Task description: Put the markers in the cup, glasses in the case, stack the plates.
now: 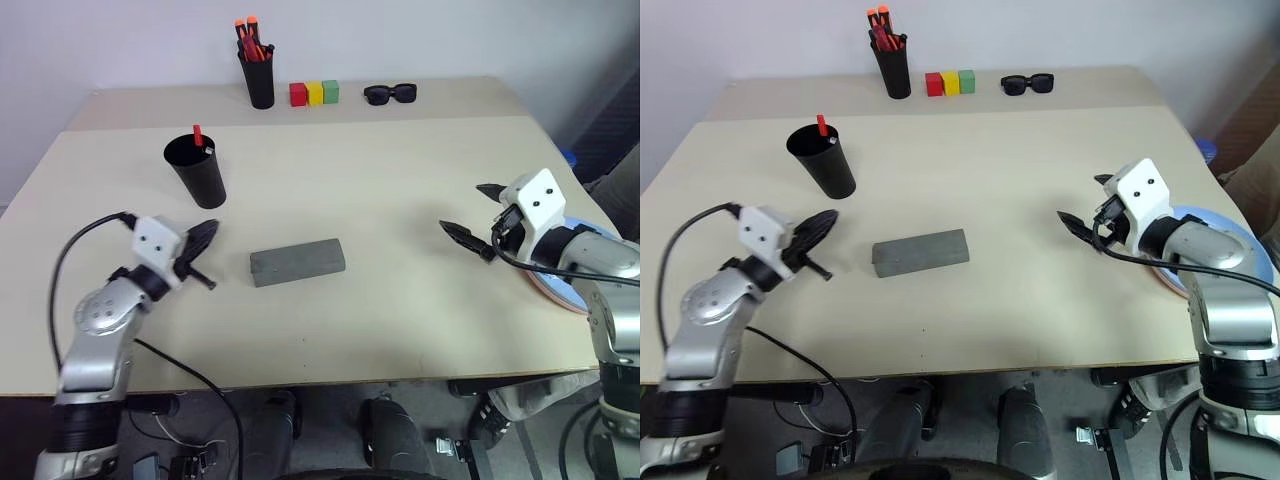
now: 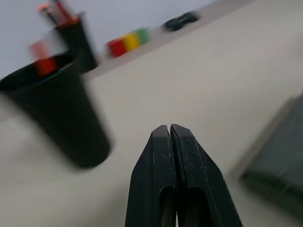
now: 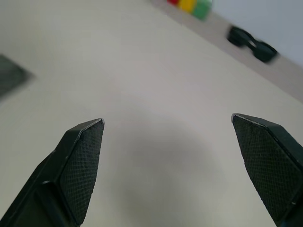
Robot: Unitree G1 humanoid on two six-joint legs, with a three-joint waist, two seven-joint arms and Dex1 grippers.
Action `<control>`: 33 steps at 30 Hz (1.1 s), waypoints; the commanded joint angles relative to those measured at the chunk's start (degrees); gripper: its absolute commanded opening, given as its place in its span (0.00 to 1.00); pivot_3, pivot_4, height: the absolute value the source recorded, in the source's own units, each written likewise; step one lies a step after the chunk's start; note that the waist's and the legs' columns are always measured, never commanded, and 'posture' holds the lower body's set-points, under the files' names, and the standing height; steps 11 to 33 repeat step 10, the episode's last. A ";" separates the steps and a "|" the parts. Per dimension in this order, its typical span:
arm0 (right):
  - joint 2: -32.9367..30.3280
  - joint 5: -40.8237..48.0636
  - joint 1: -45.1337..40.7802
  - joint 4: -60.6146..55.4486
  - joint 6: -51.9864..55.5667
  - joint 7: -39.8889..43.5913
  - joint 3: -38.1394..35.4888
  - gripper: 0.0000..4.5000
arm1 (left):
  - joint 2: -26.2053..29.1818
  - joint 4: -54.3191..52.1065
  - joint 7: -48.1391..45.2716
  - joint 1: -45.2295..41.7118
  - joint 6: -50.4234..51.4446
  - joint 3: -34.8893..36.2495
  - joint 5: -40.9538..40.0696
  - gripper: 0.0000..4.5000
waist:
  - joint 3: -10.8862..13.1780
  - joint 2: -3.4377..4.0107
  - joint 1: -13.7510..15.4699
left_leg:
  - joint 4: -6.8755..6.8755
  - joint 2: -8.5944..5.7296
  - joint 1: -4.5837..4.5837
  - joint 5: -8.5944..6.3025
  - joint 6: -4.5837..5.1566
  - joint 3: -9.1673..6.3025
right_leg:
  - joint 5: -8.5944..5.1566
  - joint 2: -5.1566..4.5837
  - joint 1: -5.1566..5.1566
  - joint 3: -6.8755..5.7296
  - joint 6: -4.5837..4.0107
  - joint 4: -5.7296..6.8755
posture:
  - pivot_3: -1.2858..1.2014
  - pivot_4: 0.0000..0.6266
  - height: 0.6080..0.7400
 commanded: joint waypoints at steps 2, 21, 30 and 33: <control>0.87 0.93 -4.98 6.63 -4.03 2.44 2.08 0.97 | 1.38 -4.56 1.35 2.60 0.92 4.25 -1.18 0.00 | 0.00 0.00 0.28 | 0.00 0.02 0.00 -0.01 -0.01 0.02 | 0.00 0.00 -0.01 0.00 0.00 -0.01 | 0.52 0.24 1.00; 2.68 0.44 -6.10 12.29 -6.86 2.91 5.11 0.97 | 0.55 -10.94 3.94 5.73 5.56 4.84 -1.96 0.00 | 0.00 0.01 0.68 | -0.05 0.01 -0.02 -0.01 -0.02 0.06 | 0.01 0.00 -0.09 0.05 -0.01 0.00 | 0.52 0.24 1.00; 2.68 0.44 -6.10 12.29 -6.86 2.91 5.11 0.97 | 0.55 -10.94 3.94 5.73 5.56 4.84 -1.96 0.00 | 0.00 0.01 0.68 | -0.05 0.01 -0.02 -0.01 -0.02 0.06 | 0.01 0.00 -0.09 0.05 -0.01 0.00 | 0.52 0.24 1.00; 2.68 0.44 -6.10 12.29 -6.86 2.91 5.11 0.97 | 0.55 -10.94 3.94 5.73 5.56 4.84 -1.96 0.00 | 0.00 0.01 0.68 | -0.05 0.01 -0.02 -0.01 -0.02 0.06 | 0.01 0.00 -0.09 0.05 -0.01 0.00 | 0.52 0.24 1.00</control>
